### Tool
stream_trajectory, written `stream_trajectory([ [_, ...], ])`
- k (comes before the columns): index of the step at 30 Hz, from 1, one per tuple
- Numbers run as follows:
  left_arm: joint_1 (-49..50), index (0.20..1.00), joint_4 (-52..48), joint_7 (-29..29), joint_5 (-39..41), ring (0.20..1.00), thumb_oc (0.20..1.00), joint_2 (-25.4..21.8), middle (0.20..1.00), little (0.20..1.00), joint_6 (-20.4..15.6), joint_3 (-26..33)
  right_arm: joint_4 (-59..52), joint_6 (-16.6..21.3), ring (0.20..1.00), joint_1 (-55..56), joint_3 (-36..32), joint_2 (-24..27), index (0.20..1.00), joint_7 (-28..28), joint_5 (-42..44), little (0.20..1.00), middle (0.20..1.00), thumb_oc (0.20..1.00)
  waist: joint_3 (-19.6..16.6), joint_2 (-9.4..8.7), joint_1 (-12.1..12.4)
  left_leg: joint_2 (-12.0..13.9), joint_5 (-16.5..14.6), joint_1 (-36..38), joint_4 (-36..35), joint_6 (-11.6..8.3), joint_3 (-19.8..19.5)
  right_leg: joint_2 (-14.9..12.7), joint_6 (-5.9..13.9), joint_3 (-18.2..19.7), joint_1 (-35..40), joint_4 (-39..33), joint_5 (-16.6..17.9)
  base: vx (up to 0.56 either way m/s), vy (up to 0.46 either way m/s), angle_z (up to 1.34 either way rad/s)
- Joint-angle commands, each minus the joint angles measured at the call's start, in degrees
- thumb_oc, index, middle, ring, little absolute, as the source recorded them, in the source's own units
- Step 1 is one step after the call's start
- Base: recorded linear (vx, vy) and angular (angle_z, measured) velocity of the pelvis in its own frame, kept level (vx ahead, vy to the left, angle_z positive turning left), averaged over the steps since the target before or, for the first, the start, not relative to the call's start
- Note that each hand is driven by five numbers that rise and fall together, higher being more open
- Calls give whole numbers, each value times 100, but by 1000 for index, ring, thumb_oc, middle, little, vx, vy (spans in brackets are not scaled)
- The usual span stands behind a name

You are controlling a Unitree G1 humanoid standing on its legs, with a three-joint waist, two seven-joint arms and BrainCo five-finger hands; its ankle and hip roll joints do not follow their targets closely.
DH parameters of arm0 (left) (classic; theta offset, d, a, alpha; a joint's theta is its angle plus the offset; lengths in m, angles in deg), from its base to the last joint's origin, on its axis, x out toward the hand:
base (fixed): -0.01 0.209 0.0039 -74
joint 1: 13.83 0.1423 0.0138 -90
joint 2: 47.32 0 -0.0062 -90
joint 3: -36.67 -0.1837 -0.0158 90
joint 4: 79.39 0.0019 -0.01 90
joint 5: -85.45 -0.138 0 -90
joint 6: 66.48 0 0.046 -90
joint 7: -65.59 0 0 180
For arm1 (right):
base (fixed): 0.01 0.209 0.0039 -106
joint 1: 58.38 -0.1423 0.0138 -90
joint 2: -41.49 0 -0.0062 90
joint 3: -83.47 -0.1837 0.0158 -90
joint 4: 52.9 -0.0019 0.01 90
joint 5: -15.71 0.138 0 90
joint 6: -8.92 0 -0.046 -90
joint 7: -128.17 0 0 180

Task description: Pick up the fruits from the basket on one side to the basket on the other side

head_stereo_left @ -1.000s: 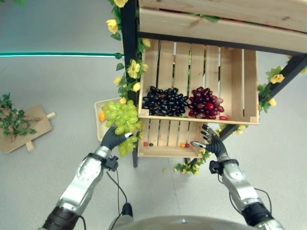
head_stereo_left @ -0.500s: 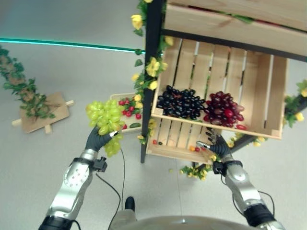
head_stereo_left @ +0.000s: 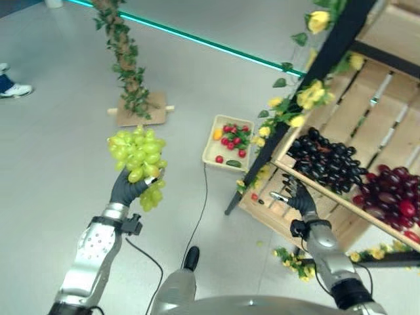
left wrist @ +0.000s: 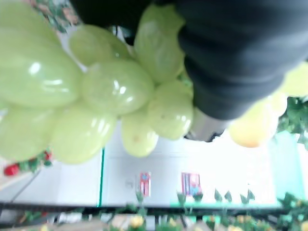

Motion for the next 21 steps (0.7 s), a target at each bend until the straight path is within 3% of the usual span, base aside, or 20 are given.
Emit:
stream_trajectory([
  [1,-328,200,-535,152,447,200,200,-27,200,200,-514,222,-112,395,1000,-212,-158,192,1000,123,197,1000,1000,1000,-196,112,-16,622,-1028,426,710,-626,-215,-437,60,-139,-523,347,487,8,-6,51],
  [6,-630,200,-1077,675,1115,200,200,-218,200,200,-357,-97,29,355,1000,-276,-60,234,1000,15,203,1000,1000,1000,-257,165,-155,650,-1064,482,712,-616,-185,-420,41,-48,-532,436,429,21,-1,11],
  [12,-1290,200,-1430,917,1421,200,200,-563,200,200,-265,-517,298,298,1000,-497,265,211,1000,-128,222,1000,1000,1000,-325,135,-353,675,-1076,546,702,-582,-38,-438,52,148,-599,485,453,18,12,-7],
  [17,-2530,200,-1416,1075,1648,200,200,-815,200,200,-67,-1500,490,193,1000,-744,702,198,1000,-257,273,1000,1000,1000,-433,77,-668,765,-1180,717,689,-523,281,-417,98,517,-645,452,500,34,18,-34],
  [21,-3051,200,-1343,1133,1839,200,200,-843,200,200,-9,-1928,674,155,1000,-824,814,140,1000,-253,332,1000,1000,1000,-466,71,-806,810,-1222,831,636,-483,466,-412,134,736,-673,430,535,32,25,-32],
])
